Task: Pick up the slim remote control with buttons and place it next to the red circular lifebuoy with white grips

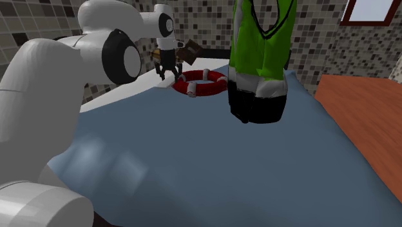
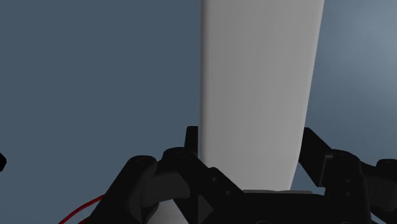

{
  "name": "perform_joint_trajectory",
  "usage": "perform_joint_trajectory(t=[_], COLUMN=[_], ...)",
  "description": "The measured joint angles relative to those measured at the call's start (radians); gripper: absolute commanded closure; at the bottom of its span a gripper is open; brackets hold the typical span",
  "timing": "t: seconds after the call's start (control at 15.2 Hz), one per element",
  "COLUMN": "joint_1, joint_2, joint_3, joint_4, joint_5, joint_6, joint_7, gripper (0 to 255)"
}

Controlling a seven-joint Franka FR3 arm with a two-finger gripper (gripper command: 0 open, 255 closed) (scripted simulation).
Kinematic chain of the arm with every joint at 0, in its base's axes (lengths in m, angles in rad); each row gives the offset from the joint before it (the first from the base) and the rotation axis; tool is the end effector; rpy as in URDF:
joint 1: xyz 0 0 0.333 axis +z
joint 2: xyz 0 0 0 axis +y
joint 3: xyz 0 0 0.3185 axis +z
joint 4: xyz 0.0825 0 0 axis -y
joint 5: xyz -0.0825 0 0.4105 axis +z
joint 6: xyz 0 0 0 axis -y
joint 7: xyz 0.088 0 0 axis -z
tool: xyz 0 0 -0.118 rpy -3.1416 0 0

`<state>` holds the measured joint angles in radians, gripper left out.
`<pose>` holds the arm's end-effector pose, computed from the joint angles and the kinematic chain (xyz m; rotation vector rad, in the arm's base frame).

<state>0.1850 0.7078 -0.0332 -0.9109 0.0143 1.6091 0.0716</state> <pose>0.7600 0.1270 0.4654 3.1302 0.1370 -0.0132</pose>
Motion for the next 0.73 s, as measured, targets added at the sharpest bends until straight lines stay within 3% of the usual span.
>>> perform_joint_trajectory(t=[0.73], joint_1=[0.002], joint_2=[-0.024], joint_3=[0.000], joint_4=[-0.191], joint_5=[0.000], joint_6=[0.167], joint_7=[-0.001], gripper=[255])
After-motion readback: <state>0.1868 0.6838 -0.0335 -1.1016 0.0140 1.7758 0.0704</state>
